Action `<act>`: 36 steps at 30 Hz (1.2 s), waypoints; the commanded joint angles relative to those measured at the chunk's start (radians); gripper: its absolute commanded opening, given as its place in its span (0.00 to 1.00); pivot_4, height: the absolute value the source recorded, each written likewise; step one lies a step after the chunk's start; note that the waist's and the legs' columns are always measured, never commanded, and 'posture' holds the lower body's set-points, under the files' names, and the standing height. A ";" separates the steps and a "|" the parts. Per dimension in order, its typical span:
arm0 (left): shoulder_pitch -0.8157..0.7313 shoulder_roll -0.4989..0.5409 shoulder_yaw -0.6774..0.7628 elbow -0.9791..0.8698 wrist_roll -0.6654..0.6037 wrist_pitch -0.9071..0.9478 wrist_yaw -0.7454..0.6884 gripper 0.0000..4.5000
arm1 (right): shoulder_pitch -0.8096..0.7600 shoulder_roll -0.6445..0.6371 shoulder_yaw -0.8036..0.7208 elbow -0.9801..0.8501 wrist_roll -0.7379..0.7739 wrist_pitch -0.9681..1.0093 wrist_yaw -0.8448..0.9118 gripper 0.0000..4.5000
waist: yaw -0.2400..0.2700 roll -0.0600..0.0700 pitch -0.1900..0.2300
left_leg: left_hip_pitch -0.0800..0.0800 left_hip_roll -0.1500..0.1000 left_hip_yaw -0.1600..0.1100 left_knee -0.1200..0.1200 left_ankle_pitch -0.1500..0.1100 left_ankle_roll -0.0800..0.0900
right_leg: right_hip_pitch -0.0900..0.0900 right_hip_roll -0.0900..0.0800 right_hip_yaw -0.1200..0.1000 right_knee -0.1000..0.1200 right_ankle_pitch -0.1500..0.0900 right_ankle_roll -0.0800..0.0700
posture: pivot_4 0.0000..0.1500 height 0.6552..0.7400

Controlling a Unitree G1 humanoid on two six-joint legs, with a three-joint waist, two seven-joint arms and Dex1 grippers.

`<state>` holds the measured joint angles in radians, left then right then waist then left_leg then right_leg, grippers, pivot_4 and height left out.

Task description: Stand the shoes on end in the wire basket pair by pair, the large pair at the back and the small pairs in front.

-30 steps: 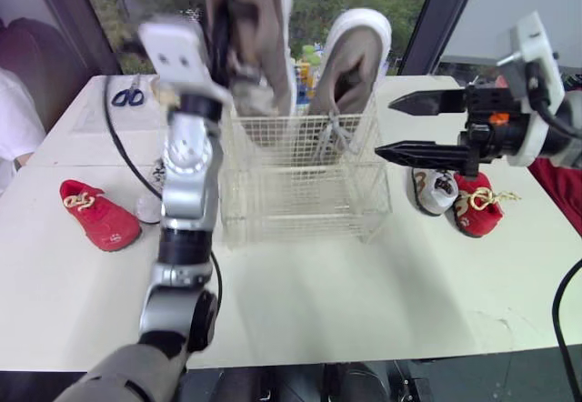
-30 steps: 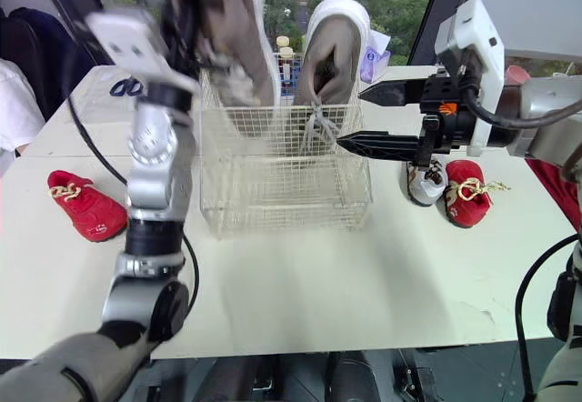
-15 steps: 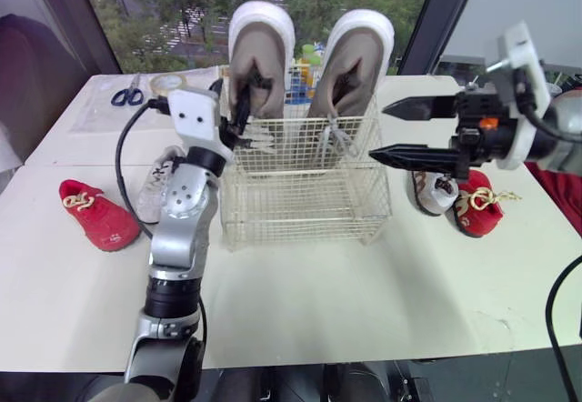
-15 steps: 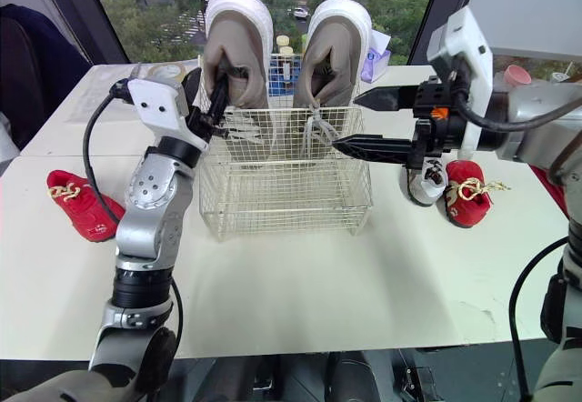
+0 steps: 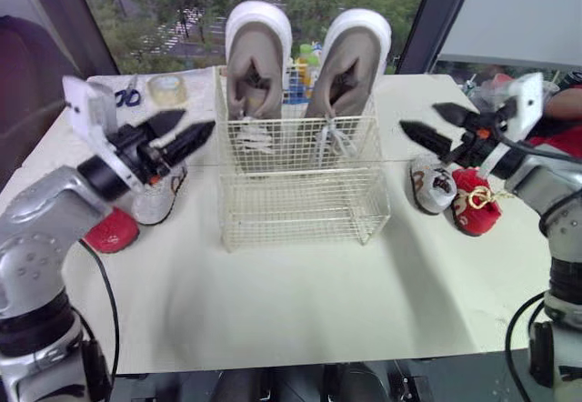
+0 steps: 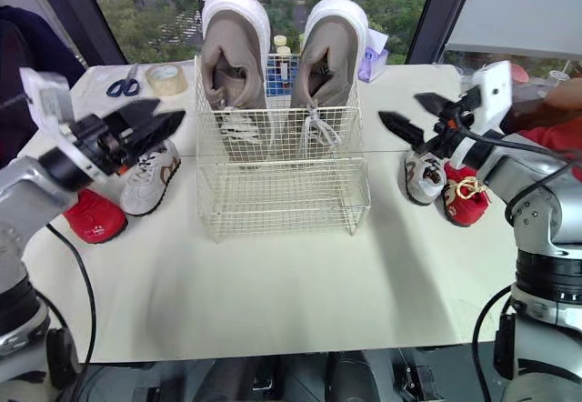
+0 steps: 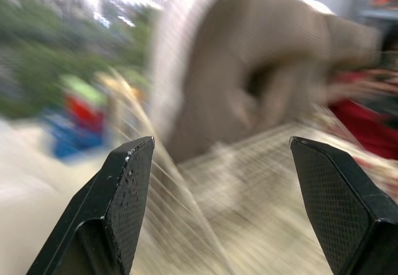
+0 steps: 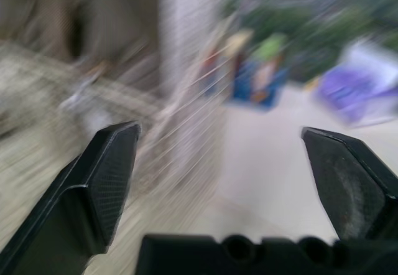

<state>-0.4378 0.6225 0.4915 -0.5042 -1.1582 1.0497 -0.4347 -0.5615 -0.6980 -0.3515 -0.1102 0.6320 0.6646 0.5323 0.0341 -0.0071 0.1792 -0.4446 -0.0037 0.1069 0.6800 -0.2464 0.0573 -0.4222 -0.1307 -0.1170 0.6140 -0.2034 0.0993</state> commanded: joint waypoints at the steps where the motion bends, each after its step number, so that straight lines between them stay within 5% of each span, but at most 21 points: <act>1: 0.050 0.023 -0.044 -0.102 -0.188 0.033 0.013 0.79 | 0.075 0.033 -0.074 -0.046 -0.031 -0.046 -0.083 1.00 | 0.004 0.000 0.000 | 0.000 0.000 0.000 0.000 0.000 0.000 | 0.000 0.000 0.000 0.000 0.000 0.000 | 1.00 1.00; 6: 0.194 0.037 -0.166 -0.196 -0.190 0.010 0.007 0.79 | 0.238 0.103 -0.082 -0.089 -0.108 -0.091 -0.183 1.00 | 0.001 0.003 -0.001 | 0.002 0.000 0.000 -0.001 -0.001 -0.003 | 0.002 0.002 0.002 -0.001 -0.002 -0.004 | 1.00 1.00; 12: 0.197 0.011 -0.280 -0.178 -0.106 -0.063 -0.004 0.79 | 0.328 0.153 -0.038 -0.034 -0.194 -0.186 -0.197 1.00 | 0.001 0.007 -0.001 | 0.002 0.001 0.001 -0.002 0.000 -0.005 | 0.000 0.004 0.004 -0.001 -0.003 -0.005 | 1.00 1.00; 28: 0.171 0.005 -0.360 -0.140 -0.018 -0.144 -0.024 0.79 | 0.265 0.237 0.053 0.280 -0.361 -0.344 -0.262 1.00 | -0.003 0.007 -0.001 | 0.002 0.001 0.001 -0.002 -0.001 -0.005 | -0.001 0.004 0.005 -0.002 -0.003 -0.006 | 1.00 1.00; 31: 0.168 0.004 -0.364 -0.138 -0.007 -0.148 -0.022 0.80 | 0.246 0.247 0.068 0.325 -0.384 -0.387 -0.263 0.80 | -0.009 0.007 -0.001 | 0.002 0.001 0.001 -0.002 -0.001 -0.005 | -0.001 0.004 0.005 -0.003 -0.003 -0.006 | 1.00 1.00; 36: 0.161 0.015 -0.359 -0.129 0.007 -0.147 -0.034 0.80 | 0.245 0.256 0.085 0.323 -0.416 -0.393 -0.277 0.25 | -0.025 0.007 -0.001 | 0.002 0.002 0.001 -0.003 -0.001 -0.005 | -0.001 0.004 0.005 -0.003 -0.003 -0.006 | 1.00 1.00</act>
<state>-0.2670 0.6261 0.1295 -0.6272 -1.1582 0.9244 -0.4560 -0.3229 -0.4496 -0.2731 0.2026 0.2249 0.2603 0.2595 0.0091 0.0002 0.1778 -0.4426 -0.0021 0.1075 0.6770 -0.2468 0.0524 -0.4229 -0.1264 -0.1120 0.6111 -0.2063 0.0937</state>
